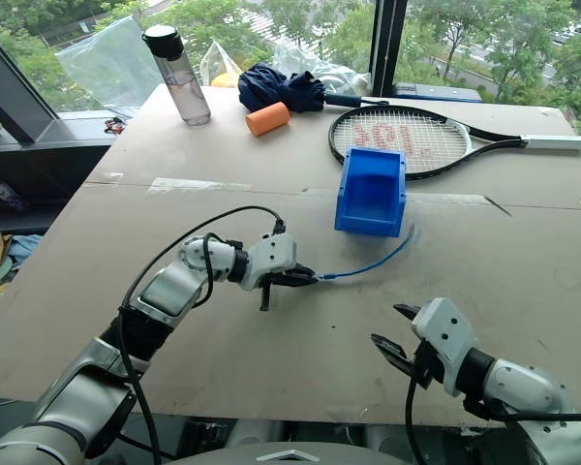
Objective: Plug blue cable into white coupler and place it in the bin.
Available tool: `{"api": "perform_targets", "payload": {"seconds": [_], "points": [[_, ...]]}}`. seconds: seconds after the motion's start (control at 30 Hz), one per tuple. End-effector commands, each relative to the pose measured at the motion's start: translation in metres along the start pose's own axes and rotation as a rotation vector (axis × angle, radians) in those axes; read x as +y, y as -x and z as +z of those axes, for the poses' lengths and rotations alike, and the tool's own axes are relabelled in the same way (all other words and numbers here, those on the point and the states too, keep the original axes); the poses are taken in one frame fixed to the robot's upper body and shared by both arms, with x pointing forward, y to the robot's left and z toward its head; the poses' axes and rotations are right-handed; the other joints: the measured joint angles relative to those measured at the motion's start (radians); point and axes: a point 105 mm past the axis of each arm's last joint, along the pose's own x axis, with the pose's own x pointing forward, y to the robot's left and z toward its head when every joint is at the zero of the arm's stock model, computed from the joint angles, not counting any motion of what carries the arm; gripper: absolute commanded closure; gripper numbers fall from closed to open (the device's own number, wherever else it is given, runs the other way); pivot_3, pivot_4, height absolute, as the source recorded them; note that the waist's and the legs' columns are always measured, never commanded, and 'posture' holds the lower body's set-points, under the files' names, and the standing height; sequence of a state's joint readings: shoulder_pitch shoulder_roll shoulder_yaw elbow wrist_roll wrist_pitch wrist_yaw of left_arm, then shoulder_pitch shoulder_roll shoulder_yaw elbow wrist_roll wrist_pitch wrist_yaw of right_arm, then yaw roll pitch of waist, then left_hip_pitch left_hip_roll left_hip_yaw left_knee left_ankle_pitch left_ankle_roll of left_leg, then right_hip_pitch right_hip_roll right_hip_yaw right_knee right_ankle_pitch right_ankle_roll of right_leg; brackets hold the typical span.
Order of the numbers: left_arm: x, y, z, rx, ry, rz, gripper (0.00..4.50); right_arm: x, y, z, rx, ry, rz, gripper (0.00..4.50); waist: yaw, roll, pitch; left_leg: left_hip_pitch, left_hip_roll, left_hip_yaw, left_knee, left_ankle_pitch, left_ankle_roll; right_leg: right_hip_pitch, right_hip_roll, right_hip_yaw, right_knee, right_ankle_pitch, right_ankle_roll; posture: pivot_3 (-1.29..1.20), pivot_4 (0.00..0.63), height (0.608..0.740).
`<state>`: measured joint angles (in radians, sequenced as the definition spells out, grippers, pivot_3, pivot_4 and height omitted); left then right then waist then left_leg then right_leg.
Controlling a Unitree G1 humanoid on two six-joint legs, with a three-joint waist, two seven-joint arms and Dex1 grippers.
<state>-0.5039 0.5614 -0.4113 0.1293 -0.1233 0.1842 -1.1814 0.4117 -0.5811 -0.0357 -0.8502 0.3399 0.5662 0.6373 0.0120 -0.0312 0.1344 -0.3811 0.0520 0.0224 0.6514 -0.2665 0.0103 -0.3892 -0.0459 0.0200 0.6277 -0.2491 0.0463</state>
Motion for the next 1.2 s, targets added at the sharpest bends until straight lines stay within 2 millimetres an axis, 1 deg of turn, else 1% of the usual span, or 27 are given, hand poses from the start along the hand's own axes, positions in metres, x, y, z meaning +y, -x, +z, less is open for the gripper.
{"api": "perform_targets", "payload": {"seconds": [0.03, 0.17, 0.2, 0.27, 0.33, 0.43, 0.67, 0.8, 0.93, 1.2], "points": [[-0.014, 0.003, 0.015, -0.105, 0.087, -0.086, 4.44, 0.008, -0.009, 0.011, -0.08, -0.111, 0.027, 1.56, 0.0, 0.0, 0.0, 0.0, 0.0, 0.0, 0.0, 0.0, 0.0, 0.0, 0.0, 0.0, 0.0, 0.0, 0.0, 0.0, 0.15, 0.74], [-0.018, 0.012, 0.029, -0.183, 0.188, -0.115, 4.44, 0.009, -0.018, 0.017, -0.124, -0.183, 0.047, 1.56, 0.001, 0.0, 0.0, 0.0, 0.001, -0.001, 0.001, 0.0, 0.0, 0.0, 0.0, -0.001, 0.001, 0.0, 0.0, 0.0, 0.15, 0.74], [-0.02, 0.016, 0.04, -0.236, 0.261, -0.14, 4.44, 0.008, -0.021, 0.021, -0.155, -0.236, 0.048, 1.56, 0.002, 0.0, 0.0, 0.0, 0.001, -0.001, 0.001, 0.0, 0.0, 0.0, 0.0, -0.001, 0.001, 0.0, 0.0, 0.0, 0.15, 0.74], [-0.023, 0.027, 0.063, -0.338, 0.395, -0.206, 4.44, 0.01, -0.026, 0.036, -0.257, -0.387, 0.09, 1.56, 0.0, 0.0, 0.001, 0.0, 0.001, -0.001, 0.001, 0.0, 0.0, 0.0, 0.0, -0.001, 0.001, 0.0, 0.0, 0.0, 0.15, 0.74], [-0.025, 0.036, 0.078, -0.396, 0.489, -0.255, 4.44, 0.01, -0.028, 0.049, -0.333, -0.501, 0.128, 1.56, 0.0, 0.001, 0.001, -0.001, 0.001, -0.002, 0.001, 0.0, 0.0, 0.0, 0.0, -0.001, 0.002, 0.0, 0.0, 0.0, 0.15, 0.74], [-0.022, 0.041, 0.085, -0.42, 0.52, -0.247, 4.44, 0.006, -0.027, 0.064, -0.41, -0.592, 0.149, 1.56, -0.001, 0.001, 0.001, 0.0, 0.001, -0.003, 0.001, 0.0, 0.0, 0.0, 0.0, -0.001, 0.003, 0.0, 0.0, 0.0, 0.15, 0.74], [-0.019, 0.039, 0.085, -0.403, 0.432, -0.171, 4.44, 0.005, -0.029, 0.087, -0.494, -0.703, 0.204, 1.56, -0.002, 0.001, 0.001, 0.0, 0.001, -0.002, 0.001, 0.0, 0.0, -0.001, 0.0, -0.001, 0.003, 0.0, 0.0, 0.0, 0.15, 0.74], [-0.012, 0.035, 0.088, -0.398, 0.305, -0.078, 4.44, 0.008, -0.033, 0.08, -0.425, -0.719, 0.195, 1.56, 0.0, 0.001, 0.001, 0.0, 0.0, -0.002, 0.001, 0.0, 0.0, -0.001, 0.0, -0.001, 0.003, 0.0, 0.0, 0.0, 0.15, 0.74], [-0.015, 0.032, 0.089, -0.371, 0.162, -0.038, 4.44, 0.005, -0.035, 0.077, -0.406, -0.729, 0.166, 1.56, -0.001, 0.001, 0.001, -0.001, 0.0, -0.001, 0.001, 0.0, 0.0, -0.001, 0.0, -0.001, 0.003, 0.0, 0.0, 0.0, 0.15, 0.74], [-0.015, 0.031, 0.089, -0.367, 0.084, -0.006, 4.44, -0.004, -0.04, 0.086, -0.446, -0.758, 0.145, 1.56, -0.001, 0.001, 0.001, -0.001, 0.0, -0.001, 0.001, 0.0, 0.0, -0.001, 0.0, 0.0, 0.003, 0.0, 0.0, 0.0, 0.15, 0.74]]}}
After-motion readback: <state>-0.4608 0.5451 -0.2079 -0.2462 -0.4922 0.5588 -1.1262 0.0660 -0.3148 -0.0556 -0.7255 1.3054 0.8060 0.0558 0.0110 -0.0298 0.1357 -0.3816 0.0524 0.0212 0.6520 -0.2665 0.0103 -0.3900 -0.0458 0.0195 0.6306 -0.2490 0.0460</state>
